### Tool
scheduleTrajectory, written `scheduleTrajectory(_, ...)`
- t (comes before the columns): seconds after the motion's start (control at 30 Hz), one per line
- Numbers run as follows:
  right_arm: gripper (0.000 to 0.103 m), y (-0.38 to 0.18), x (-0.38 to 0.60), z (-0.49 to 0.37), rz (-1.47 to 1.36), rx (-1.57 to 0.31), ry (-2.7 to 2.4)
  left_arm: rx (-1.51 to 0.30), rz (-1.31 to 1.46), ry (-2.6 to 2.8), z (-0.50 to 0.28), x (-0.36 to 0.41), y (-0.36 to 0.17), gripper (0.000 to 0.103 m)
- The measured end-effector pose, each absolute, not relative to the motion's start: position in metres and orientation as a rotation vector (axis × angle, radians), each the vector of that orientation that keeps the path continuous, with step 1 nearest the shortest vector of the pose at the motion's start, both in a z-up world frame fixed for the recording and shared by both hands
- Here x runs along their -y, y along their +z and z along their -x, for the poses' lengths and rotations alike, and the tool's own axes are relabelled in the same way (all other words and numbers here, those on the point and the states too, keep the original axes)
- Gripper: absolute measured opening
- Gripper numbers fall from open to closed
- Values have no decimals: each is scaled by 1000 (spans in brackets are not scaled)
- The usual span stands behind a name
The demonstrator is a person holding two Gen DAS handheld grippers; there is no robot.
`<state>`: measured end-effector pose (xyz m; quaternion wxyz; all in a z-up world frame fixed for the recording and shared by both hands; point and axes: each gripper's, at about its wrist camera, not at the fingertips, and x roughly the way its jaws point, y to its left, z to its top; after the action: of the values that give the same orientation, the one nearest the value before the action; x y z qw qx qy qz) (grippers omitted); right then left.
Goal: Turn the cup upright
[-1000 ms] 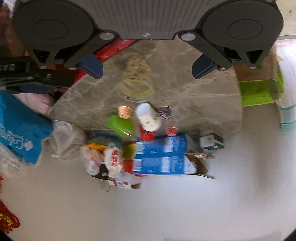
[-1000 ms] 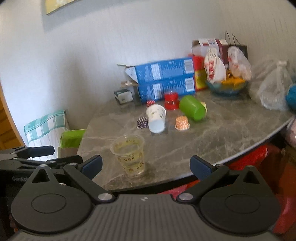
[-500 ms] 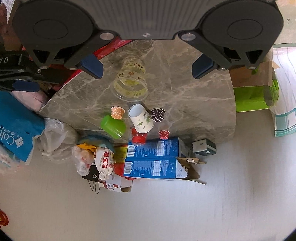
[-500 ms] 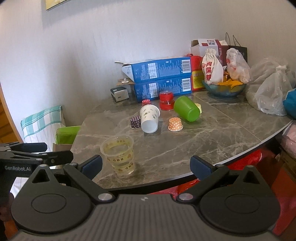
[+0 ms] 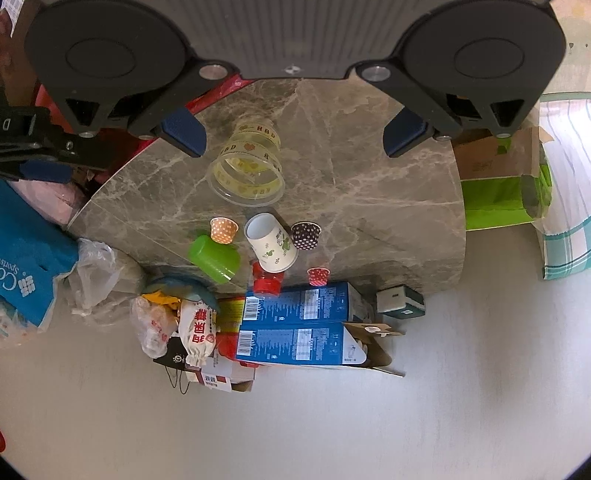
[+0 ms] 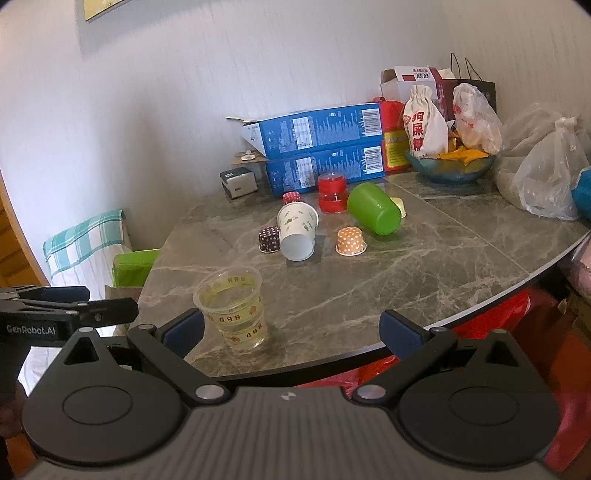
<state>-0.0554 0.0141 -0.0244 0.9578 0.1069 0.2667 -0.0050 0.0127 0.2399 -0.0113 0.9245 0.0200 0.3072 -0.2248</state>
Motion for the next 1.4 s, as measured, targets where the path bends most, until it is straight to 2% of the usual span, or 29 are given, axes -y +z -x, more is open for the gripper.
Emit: scheduleTrajectory(1.4,102,-27,-4,45,-194,-550,-19,-660,-43,-487,-25,-228,-21,103)
